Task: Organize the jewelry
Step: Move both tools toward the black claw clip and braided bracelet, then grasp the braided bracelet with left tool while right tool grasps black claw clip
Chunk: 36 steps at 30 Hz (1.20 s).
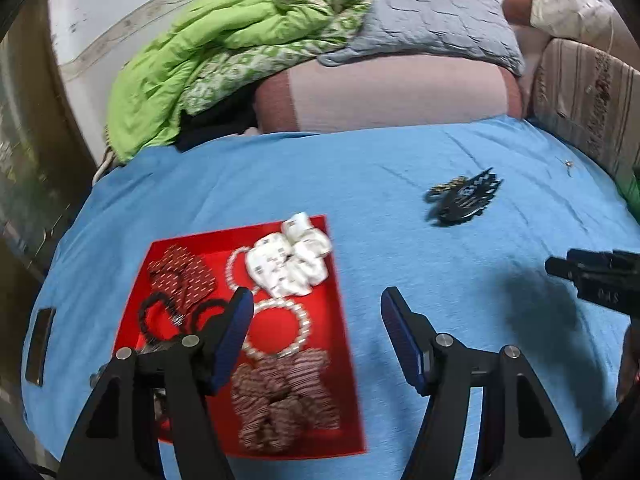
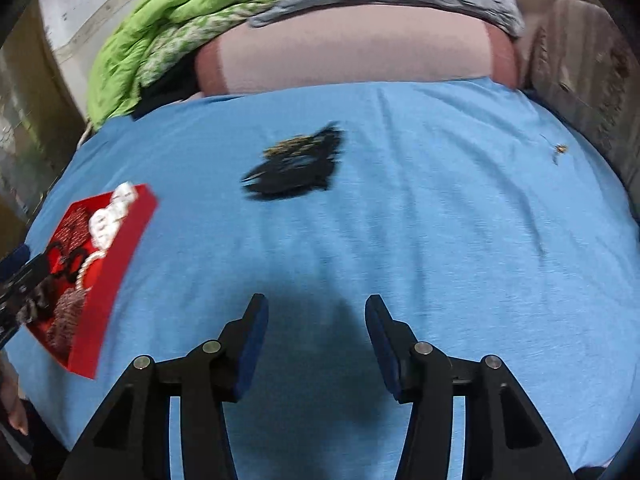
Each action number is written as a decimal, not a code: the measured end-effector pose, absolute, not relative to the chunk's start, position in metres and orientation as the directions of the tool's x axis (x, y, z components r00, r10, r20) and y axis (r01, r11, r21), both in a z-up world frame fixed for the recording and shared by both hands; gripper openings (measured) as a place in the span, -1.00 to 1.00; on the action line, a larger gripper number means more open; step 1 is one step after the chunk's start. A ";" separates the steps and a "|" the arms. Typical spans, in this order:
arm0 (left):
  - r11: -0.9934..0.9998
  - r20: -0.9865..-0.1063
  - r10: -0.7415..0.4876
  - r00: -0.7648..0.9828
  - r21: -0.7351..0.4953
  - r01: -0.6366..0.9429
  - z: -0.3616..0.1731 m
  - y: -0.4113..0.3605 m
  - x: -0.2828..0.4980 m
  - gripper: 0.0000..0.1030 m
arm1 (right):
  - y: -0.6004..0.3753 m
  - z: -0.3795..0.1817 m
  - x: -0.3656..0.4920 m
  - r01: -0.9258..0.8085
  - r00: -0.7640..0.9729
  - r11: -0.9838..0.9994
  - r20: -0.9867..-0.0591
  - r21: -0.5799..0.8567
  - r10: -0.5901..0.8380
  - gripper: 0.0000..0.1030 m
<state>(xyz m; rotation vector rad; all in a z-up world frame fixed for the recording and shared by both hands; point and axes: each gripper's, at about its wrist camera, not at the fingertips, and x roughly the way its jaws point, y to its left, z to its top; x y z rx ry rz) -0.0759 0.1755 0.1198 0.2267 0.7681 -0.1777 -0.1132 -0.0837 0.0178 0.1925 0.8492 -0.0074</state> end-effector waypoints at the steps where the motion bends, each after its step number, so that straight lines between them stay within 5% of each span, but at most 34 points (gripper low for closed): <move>1: 0.960 -0.711 -0.087 0.697 0.126 0.249 0.121 0.170 -0.074 0.27 | -0.091 0.019 -0.112 0.086 0.668 0.982 -0.741 0.167 0.067 0.06; 10: 0.954 -0.819 -0.218 0.531 -0.064 0.293 0.108 0.099 -0.012 0.34 | -0.153 0.017 -0.091 0.098 0.699 0.981 -0.713 0.169 0.053 0.11; 21: 0.937 -0.891 -0.269 0.367 -0.154 0.312 0.047 -0.008 0.087 0.33 | -0.223 0.006 -0.078 0.170 0.716 0.885 -0.671 0.434 0.191 0.16; 29: 0.740 -0.838 -0.527 0.140 -0.372 0.561 0.055 -0.060 0.023 0.33 | -0.254 0.003 -0.081 0.228 0.730 0.797 -0.640 0.559 0.240 0.25; 36: 0.818 -0.836 -0.478 0.268 -0.312 0.483 0.074 -0.017 0.028 0.34 | -0.251 -0.006 -0.078 0.224 0.711 0.766 -0.639 0.602 0.294 0.32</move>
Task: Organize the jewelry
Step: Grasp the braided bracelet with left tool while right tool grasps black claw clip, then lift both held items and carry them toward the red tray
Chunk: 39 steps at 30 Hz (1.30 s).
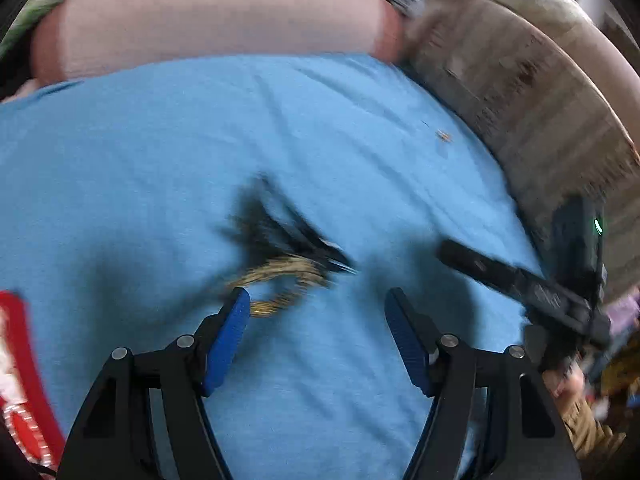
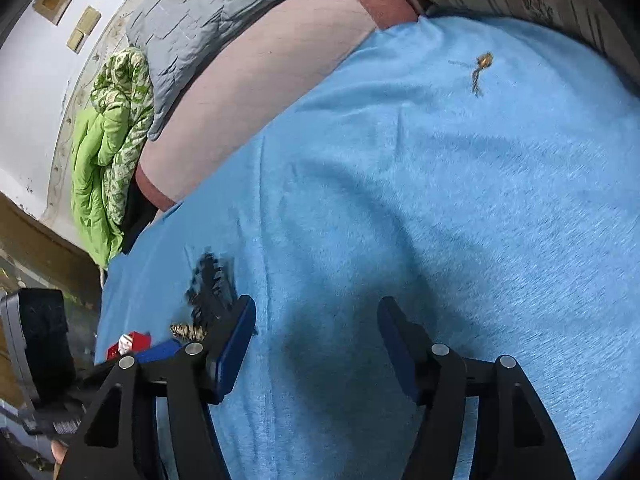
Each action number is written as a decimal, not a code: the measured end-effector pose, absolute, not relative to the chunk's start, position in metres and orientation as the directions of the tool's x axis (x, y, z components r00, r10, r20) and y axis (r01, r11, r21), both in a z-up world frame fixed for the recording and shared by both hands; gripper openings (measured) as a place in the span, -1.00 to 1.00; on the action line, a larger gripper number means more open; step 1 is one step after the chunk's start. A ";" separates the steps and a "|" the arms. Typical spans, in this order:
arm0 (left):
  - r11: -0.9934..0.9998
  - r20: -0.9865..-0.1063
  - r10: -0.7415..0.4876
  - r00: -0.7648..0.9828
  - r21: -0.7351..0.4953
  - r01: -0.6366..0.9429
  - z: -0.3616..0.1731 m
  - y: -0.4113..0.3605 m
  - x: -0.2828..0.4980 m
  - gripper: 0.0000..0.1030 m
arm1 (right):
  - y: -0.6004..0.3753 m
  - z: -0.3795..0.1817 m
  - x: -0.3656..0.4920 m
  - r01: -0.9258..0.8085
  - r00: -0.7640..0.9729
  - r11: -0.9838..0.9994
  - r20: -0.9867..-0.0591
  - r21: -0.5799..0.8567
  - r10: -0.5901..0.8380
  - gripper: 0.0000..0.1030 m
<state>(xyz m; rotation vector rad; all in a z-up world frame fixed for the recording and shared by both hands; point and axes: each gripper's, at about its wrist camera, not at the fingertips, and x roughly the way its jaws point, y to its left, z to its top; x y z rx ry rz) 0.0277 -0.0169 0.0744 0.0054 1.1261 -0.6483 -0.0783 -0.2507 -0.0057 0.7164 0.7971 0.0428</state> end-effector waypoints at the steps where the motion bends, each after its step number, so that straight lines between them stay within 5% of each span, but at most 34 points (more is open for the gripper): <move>1: 0.842 -0.844 -0.450 0.290 -0.292 0.454 0.073 -0.010 0.032 0.34 | -0.248 -0.006 -0.077 0.216 0.708 0.772 -0.640 0.597 0.297 0.32; 9: 0.883 -0.862 -0.402 0.309 -0.276 0.380 0.045 0.008 0.043 0.34 | -0.197 0.003 -0.050 0.021 0.697 0.851 -0.618 0.525 0.364 0.29; 16: 0.867 -0.863 -0.412 0.293 -0.273 0.416 0.027 -0.016 0.042 0.19 | -0.167 0.004 -0.012 -0.098 0.669 0.866 -0.612 0.491 0.423 -0.23; 18: 0.858 -0.858 -0.418 0.298 -0.264 0.441 0.028 -0.021 0.039 -0.08 | -0.162 0.000 -0.004 -0.112 0.657 0.863 -0.614 0.494 0.436 -0.30; 20: 0.847 -0.860 -0.432 0.273 -0.283 0.450 0.026 -0.023 0.038 -0.72 | -0.159 -0.006 0.005 -0.115 0.643 0.858 -0.621 0.501 0.449 -0.35; 21: 0.843 -0.860 -0.440 0.259 -0.296 0.449 0.025 -0.023 0.038 -0.86 | -0.158 -0.009 0.009 -0.112 0.637 0.857 -0.626 0.503 0.450 -0.38; 24: 0.851 -0.860 -0.432 0.272 -0.289 0.439 0.026 -0.024 0.033 -0.88 | -0.157 -0.020 0.015 -0.096 0.614 0.850 -0.641 0.518 0.460 -0.71; 28: 0.856 -0.855 -0.427 0.295 -0.277 0.435 0.036 -0.019 0.022 -0.88 | -0.161 -0.016 0.011 -0.087 0.625 0.840 -0.628 0.535 0.464 -0.82; 39: 0.880 -0.836 -0.414 0.361 -0.266 0.394 0.067 0.027 -0.020 -0.88 | -0.180 0.004 -0.018 -0.040 0.691 0.812 -0.571 0.582 0.443 -0.84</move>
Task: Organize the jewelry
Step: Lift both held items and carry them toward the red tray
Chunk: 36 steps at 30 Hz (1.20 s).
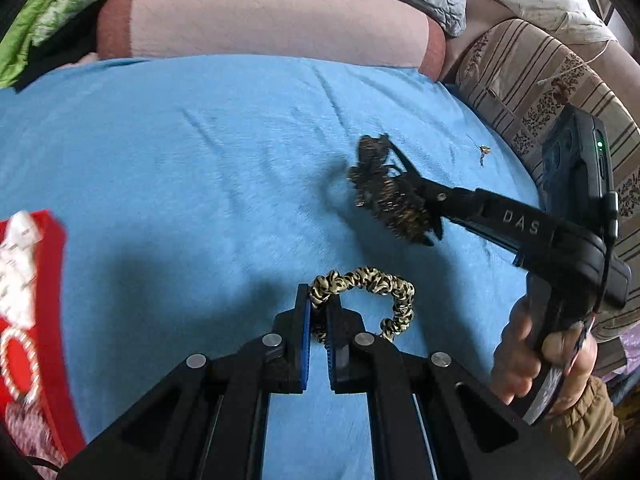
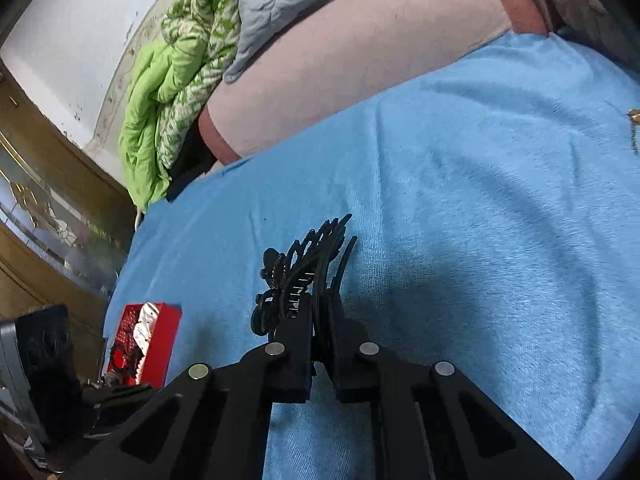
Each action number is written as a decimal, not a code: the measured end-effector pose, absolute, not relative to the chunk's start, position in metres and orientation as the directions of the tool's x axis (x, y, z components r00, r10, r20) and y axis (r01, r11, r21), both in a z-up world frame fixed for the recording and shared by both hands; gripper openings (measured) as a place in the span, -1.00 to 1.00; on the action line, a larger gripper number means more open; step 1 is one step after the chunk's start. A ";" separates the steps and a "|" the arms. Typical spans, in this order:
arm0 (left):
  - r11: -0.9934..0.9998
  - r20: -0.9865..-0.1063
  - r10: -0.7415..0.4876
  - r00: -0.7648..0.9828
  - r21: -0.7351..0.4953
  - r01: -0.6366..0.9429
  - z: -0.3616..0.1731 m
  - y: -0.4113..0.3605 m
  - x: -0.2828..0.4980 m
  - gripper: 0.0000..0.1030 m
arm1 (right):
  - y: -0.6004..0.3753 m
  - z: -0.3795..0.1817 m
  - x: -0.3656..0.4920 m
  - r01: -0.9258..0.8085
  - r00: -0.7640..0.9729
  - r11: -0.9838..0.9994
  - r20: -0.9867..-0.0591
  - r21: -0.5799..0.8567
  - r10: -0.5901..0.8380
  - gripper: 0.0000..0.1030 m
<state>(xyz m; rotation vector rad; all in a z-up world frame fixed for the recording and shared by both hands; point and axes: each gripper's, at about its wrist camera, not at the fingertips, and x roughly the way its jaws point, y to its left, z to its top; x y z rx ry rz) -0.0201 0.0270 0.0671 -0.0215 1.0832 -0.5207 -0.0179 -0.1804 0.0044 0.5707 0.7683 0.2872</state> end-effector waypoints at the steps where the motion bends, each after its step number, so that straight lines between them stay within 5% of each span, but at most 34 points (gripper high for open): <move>1: 0.883 -0.834 -0.410 0.369 -0.262 0.389 0.069 0.031 -0.024 -0.88 | -0.180 0.006 -0.022 -0.038 0.692 0.811 -0.570 0.584 0.443 -0.84; 21: 0.953 -0.784 -0.286 0.551 -0.173 0.249 0.118 0.113 -0.112 -0.88 | -0.116 0.014 -0.143 -0.075 0.689 0.833 -0.575 0.549 0.441 -0.83; 36: 0.905 -0.783 -0.360 0.507 -0.161 0.394 0.108 0.086 -0.154 -0.88 | -0.136 0.005 -0.220 0.091 0.719 0.857 -0.629 0.507 0.296 -0.83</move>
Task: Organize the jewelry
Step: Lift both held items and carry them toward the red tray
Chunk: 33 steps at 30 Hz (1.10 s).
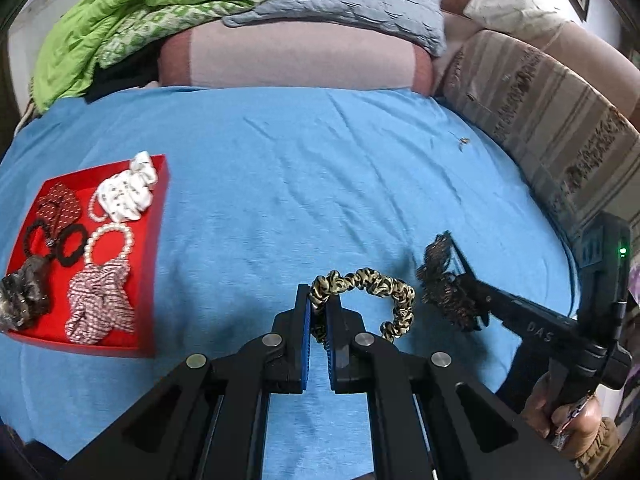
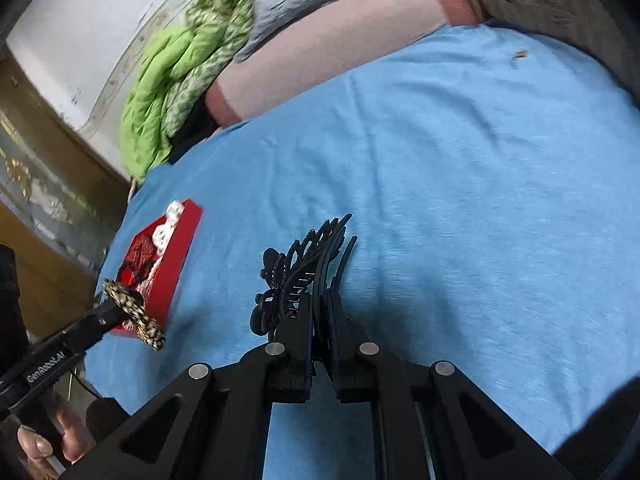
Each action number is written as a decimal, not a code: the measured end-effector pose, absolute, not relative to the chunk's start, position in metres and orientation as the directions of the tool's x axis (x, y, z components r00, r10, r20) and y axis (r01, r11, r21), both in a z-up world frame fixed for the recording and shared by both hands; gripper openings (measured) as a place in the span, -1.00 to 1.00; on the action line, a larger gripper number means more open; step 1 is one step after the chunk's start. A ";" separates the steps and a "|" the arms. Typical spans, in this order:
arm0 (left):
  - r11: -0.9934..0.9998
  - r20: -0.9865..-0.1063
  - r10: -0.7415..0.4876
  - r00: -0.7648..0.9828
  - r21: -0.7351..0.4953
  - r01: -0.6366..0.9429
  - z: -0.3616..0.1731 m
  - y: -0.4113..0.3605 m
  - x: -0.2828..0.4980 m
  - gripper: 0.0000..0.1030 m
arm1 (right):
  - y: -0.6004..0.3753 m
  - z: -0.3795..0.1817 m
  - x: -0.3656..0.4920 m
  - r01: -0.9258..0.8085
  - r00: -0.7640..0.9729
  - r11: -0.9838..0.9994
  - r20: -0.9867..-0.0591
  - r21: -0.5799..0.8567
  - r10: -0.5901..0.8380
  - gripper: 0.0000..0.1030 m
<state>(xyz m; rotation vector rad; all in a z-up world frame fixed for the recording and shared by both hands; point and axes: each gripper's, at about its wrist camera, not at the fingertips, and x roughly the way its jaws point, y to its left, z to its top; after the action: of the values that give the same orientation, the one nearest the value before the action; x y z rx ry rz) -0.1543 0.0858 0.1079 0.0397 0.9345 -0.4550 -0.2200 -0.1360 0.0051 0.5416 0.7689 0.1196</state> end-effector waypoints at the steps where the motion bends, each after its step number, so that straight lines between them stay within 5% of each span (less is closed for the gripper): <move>1: 0.902 -0.782 -0.365 0.505 -0.163 0.400 0.108 0.083 -0.155 -0.88 | -0.140 0.007 -0.226 0.099 0.726 0.860 -0.627 0.501 0.282 -0.83; 33: 0.934 -0.700 -0.340 0.628 -0.177 0.309 0.144 0.147 -0.145 -0.88 | -0.125 0.033 -0.233 0.054 0.739 0.878 -0.611 0.476 0.286 -0.83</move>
<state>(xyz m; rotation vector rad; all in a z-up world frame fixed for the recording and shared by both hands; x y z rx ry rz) -0.1449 0.1472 0.1442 -0.0408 0.8104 -0.3724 -0.2333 -0.1245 0.0334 0.4935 0.7357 0.1330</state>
